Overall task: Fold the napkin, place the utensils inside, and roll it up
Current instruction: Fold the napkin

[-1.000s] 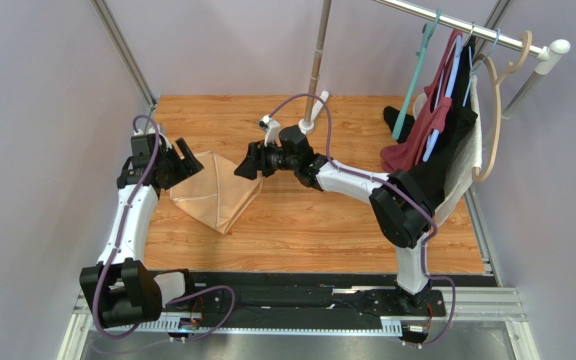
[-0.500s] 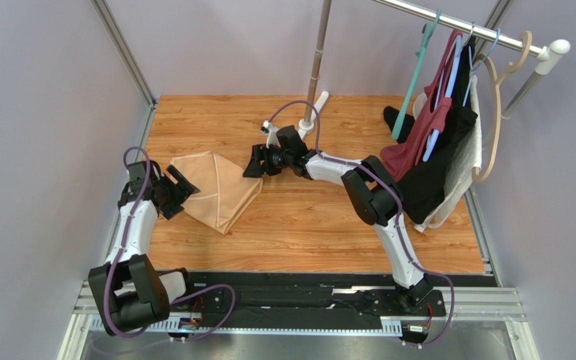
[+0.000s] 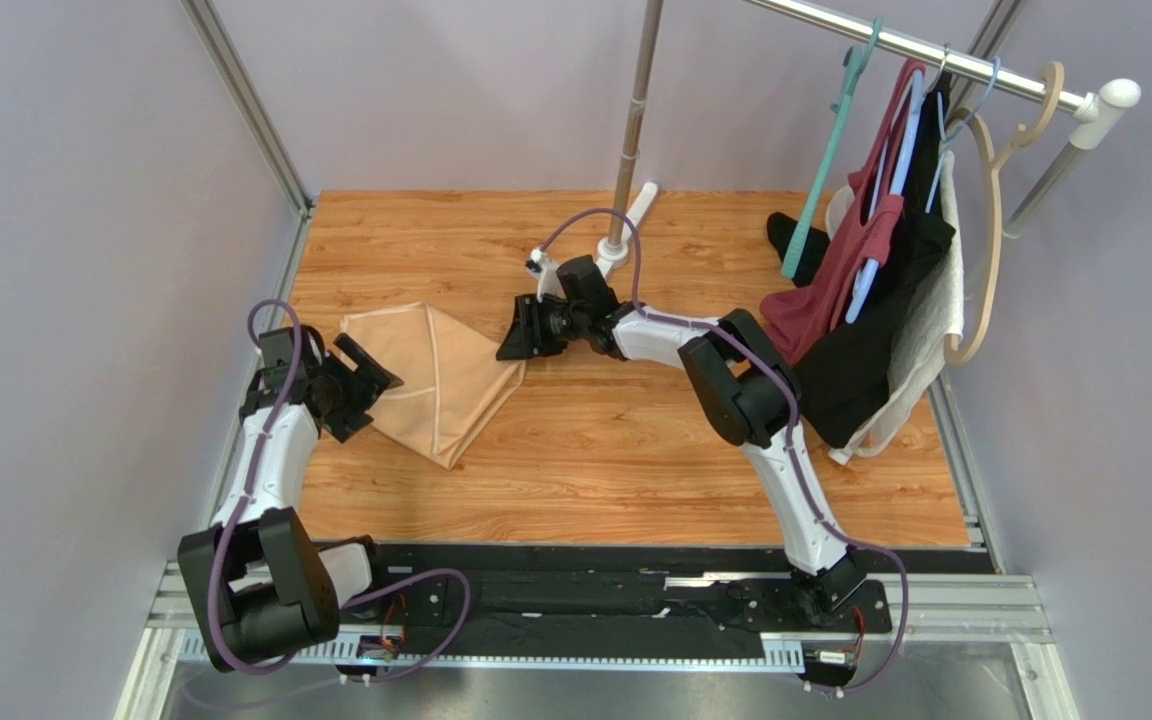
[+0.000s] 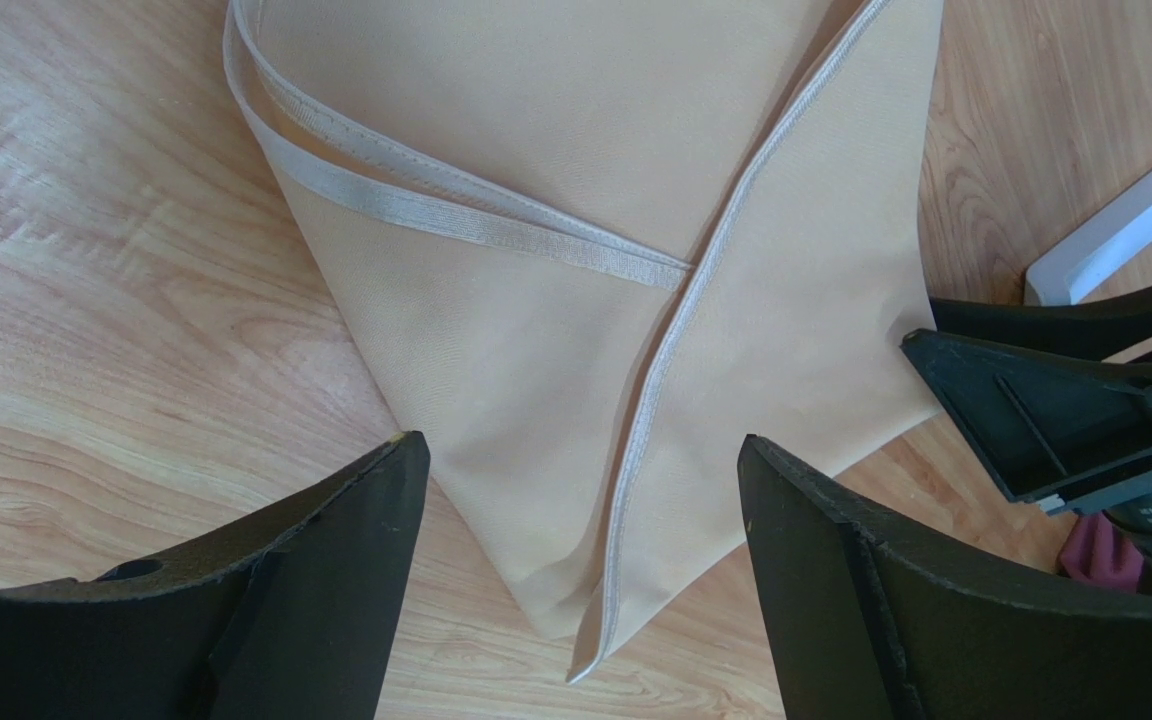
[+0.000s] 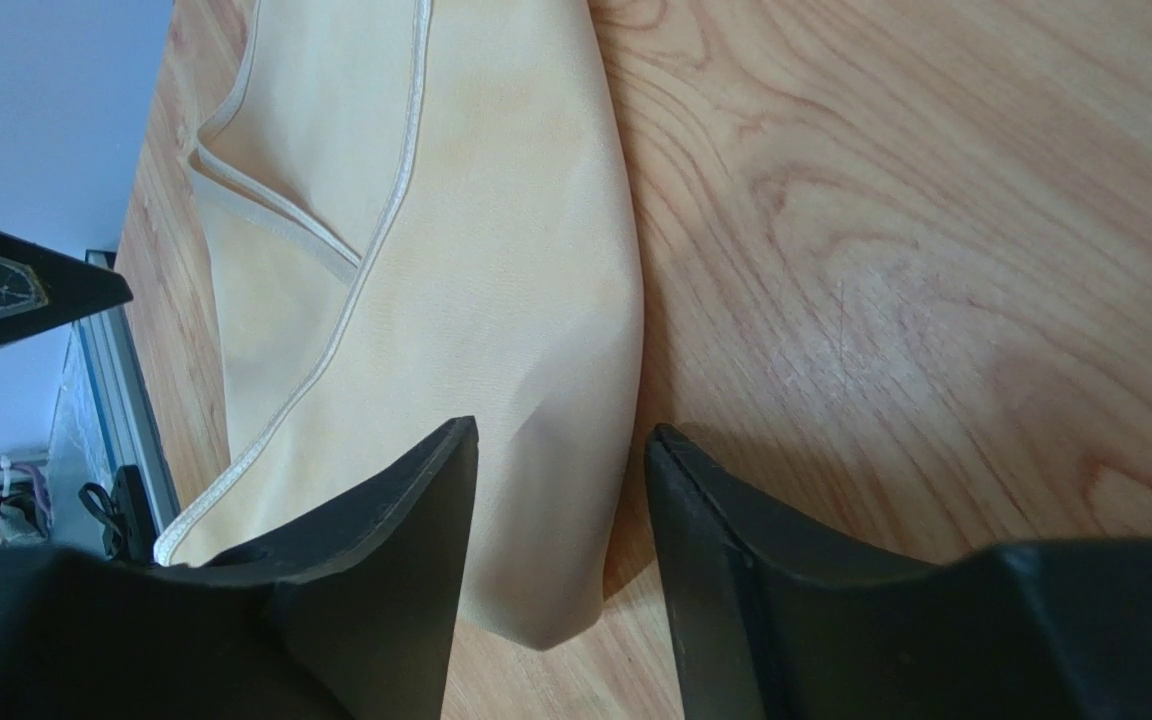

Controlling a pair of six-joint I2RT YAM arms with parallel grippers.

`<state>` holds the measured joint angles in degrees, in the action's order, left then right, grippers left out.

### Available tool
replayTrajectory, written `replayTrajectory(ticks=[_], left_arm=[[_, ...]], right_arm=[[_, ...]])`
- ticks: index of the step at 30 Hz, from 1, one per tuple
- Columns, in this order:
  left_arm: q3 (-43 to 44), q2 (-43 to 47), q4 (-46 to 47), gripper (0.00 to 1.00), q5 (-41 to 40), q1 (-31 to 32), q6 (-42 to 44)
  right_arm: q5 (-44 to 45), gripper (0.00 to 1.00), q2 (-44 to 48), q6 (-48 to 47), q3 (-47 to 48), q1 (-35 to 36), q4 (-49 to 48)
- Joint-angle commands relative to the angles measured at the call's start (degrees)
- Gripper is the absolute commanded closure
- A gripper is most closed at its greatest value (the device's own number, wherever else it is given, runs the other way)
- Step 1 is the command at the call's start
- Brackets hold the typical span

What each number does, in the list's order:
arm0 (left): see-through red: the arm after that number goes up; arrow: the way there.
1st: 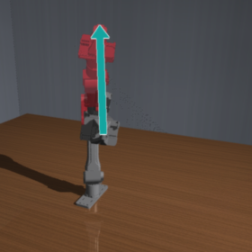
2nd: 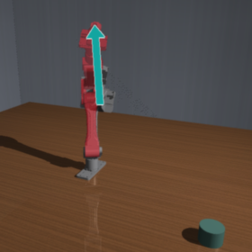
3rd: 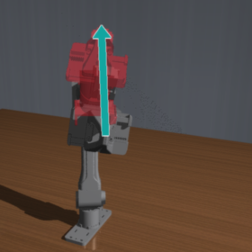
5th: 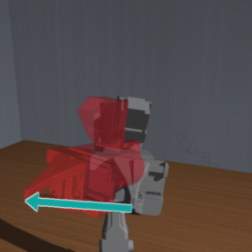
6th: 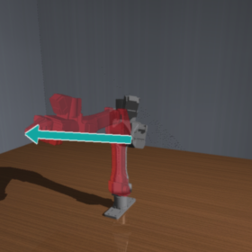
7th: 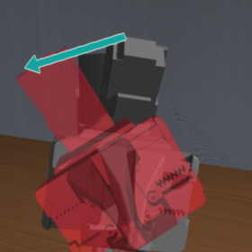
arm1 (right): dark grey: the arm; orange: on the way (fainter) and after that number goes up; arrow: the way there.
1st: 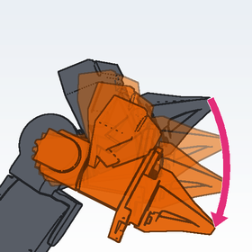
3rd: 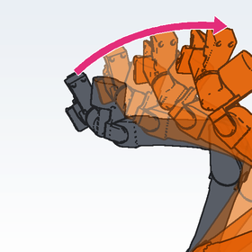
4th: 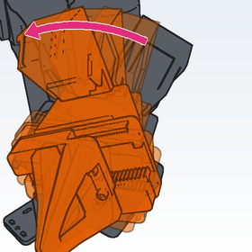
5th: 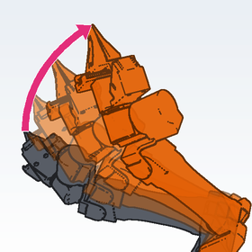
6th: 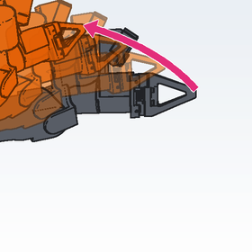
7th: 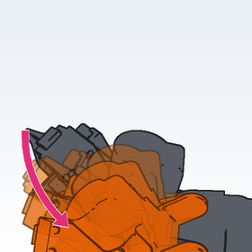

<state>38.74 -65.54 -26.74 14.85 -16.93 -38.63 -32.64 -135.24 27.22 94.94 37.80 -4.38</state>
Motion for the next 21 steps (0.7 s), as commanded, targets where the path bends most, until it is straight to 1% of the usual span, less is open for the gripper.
replayTrajectory(ticks=[1, 4, 5, 7, 8, 13, 14, 19, 20, 21], left_arm=[[2.0, 0.1, 1.8, 0.15, 1.5, -0.4, -0.2], [2.0, 0.2, 1.9, 0.16, 2.3, -0.2, 0.0], [2.0, 0.3, 1.9, 0.15, 2.6, -0.3, 0.0], [2.0, 0.4, 1.9, 0.15, 2.8, -0.3, 0.0], [2.0, 0.7, 1.9, 0.16, 3.0, -0.3, 0.0], [2.4, 1.8, 1.5, 0.16, 3.1, -0.2, 0.7], [2.4, 2.4, 1.4, 0.16, 3.3, -0.3, 0.9], [2.6, 4.7, 1.3, 0.18, 2.3, 1.8, 2.2], [2.7, 5.3, 1.2, 0.18, 0.8, 4.7, 2.3], [2.7, 5.6, 1.1, 0.18, -0.1, 6.2, 2.5]], right_arm=[[0.6, 0.55, 1.5, 1.1, -2.7, 0.2, 1.3], [1.4, 0.64, 1.5, 2.3, -3.1, 0.2, 1.4], [1.6, 0.71, 1.5, 2.7, -3.4, 0.2, 1.5], [1.8, 0.77, 1.7, 3.4, -3.7, 0.1, 1.3], [2.0, 0.84, 1.8, 4.1, -4.1, 0.1, 1.3], [3.7, 0.95, 3.8, 4.6, -6.2, 0.1, 1.7], [4.2, 1.00, 4.4, 4.7, -6.9, 0.1, 1.9], [6.0, 1.00, 8.0, 4.6, -11.8, -0.1, 2.4], [6.4, 1.00, 9.5, 4.5, -12.7, 0.0, 2.6], [7.7, 1.00, 10.4, 4.6, -13.8, -0.1, 2.7]])
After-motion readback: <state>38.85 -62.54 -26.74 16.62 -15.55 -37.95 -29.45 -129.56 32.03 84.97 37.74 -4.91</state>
